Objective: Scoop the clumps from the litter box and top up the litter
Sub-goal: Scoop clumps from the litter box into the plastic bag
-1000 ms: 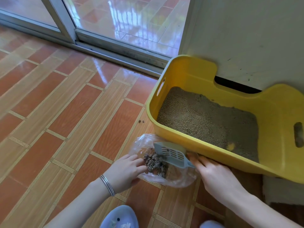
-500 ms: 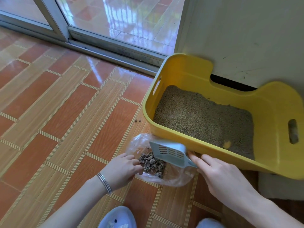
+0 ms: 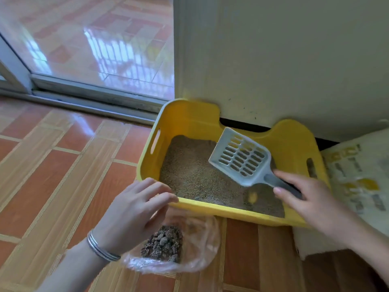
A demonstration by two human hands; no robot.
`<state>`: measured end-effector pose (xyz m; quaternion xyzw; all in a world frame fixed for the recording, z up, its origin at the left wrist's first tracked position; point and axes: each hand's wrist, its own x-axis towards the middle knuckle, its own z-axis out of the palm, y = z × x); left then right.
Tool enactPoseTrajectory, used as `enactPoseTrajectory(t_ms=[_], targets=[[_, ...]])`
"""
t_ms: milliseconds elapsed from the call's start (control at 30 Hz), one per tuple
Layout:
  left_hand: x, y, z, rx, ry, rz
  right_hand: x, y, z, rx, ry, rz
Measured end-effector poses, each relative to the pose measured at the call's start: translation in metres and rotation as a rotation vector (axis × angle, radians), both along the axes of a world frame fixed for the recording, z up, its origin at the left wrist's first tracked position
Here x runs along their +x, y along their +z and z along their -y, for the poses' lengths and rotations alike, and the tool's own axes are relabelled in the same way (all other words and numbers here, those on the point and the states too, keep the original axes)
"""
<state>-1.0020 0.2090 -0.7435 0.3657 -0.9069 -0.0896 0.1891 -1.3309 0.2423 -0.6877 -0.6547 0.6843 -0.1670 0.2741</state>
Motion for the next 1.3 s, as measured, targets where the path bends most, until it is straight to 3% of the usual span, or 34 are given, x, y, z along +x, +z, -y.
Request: enactPoseTrajectory(t_ms=[233,500,700,900,1067,1300], targets=[[-0.058,-0.006,0.011,0.021,-0.132,0.079,-0.045,-0.028,0.016,0.395,-0.033,-0.343],[-0.073,-0.021,0.01,0.046,-0.152,0.111,-0.054,-0.069,0.022,0.302,-0.069,-0.615],[-0.075,-0.021,0.01,0.044,-0.142,0.114,-0.063,-0.077,0.016,0.25,-0.049,-0.676],[-0.075,-0.023,0.01,0.035,-0.127,0.117,-0.064,-0.07,0.014,0.305,0.14,-0.571],[-0.075,-0.023,0.01,0.017,-0.123,0.106,-0.062,-0.062,0.015,0.389,0.1,-0.404],[-0.075,-0.024,0.009,0.016,-0.128,0.101,-0.063,-0.047,0.013,0.473,0.134,-0.509]])
